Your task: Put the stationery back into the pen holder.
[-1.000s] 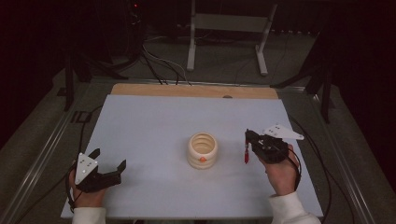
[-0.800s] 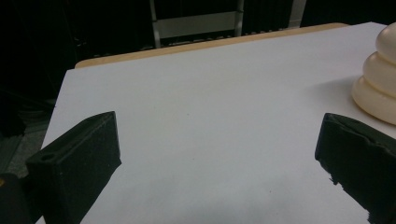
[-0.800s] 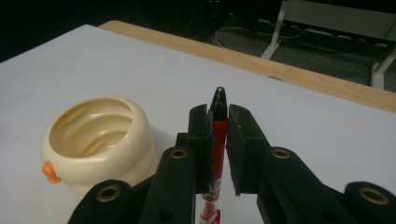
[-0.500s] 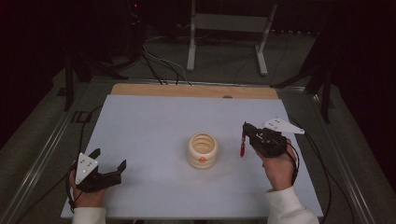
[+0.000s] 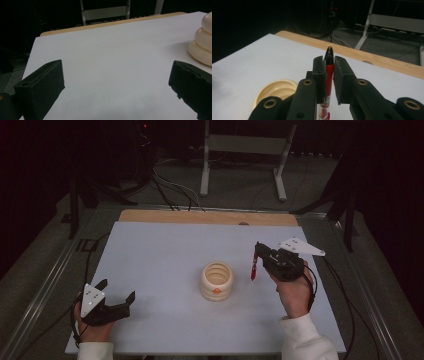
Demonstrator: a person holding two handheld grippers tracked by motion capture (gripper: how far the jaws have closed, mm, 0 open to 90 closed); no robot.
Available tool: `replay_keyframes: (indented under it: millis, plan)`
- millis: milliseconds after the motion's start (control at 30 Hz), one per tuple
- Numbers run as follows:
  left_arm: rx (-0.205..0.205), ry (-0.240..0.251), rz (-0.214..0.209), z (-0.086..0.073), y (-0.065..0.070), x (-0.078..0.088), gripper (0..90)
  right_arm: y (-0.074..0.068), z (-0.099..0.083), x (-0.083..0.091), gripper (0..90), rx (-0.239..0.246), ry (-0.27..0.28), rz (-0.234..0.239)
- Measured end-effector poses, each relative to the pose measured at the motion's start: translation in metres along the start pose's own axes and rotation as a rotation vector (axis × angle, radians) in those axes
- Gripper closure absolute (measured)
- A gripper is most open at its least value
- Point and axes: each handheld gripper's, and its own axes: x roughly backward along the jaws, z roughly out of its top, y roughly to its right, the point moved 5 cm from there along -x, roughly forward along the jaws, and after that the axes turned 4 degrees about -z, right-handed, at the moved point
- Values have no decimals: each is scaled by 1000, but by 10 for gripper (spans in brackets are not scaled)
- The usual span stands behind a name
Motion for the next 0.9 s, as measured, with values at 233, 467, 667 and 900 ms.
replay_keyframes:
  millis: [233, 467, 667, 900]
  plan:
    - [0, -1, 2, 0, 0, 0, 7, -8, 11, -3, 811, 0, 22, 17]
    - [1, -2, 1, 0, -1, 0, 7, -14, 16, -6, 811, -7, 32, 37]
    - [3, 0, 0, 0, 0, 0, 7, -24, 23, -10, 811, -16, 50, 67]
    - [3, -4, -2, 0, 0, 0, 6, -32, 29, -17, 811, -41, 69, 97]
